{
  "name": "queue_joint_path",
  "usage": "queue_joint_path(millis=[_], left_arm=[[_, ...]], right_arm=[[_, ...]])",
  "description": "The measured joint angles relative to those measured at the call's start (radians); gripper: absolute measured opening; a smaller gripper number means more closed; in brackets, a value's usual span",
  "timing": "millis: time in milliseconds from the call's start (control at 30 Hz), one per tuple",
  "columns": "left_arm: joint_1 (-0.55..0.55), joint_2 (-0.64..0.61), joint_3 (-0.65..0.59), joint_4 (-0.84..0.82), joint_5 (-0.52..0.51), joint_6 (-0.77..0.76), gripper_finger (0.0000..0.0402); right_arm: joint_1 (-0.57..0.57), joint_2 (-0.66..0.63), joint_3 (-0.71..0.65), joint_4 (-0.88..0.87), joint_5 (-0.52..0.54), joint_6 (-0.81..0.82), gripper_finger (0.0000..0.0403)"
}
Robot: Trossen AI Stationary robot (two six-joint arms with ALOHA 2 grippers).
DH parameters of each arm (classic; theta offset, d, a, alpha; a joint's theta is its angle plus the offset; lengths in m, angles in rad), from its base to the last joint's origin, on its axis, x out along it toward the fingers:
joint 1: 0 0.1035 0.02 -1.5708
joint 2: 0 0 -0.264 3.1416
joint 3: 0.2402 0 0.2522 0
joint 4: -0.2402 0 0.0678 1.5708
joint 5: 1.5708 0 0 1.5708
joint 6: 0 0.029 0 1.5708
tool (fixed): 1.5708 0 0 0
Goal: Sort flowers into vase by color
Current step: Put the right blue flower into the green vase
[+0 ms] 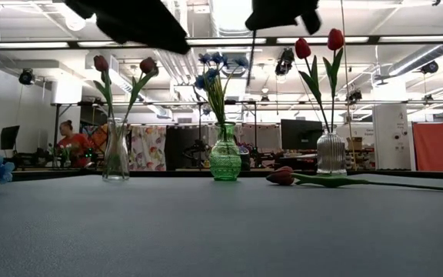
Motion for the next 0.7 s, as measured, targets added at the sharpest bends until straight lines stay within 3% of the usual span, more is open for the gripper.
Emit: queue_joint_path(millis=[233,400,567,700], left_arm=[[-0.008,-0.12,-0.116,0.092,-0.025,0.061,0.0153],[-0.005,-0.257,-0.344,0.4,-0.027,0.133,0.0153],[0.005,-0.414,-0.509,0.641,-0.104,0.225,0.0152],[0.012,-0.536,-0.563,0.671,-0.181,0.269,0.0152]], right_arm=[[-0.181,0.002,0.004,0.059,-0.224,-0.147,0.0018],[-0.297,0.001,-0.057,0.193,-0.384,-0.183,0.0018],[-0.395,0.003,-0.075,0.226,-0.41,-0.239,0.0018],[-0.461,0.003,-0.075,0.261,-0.412,-0.273,0.0018]])
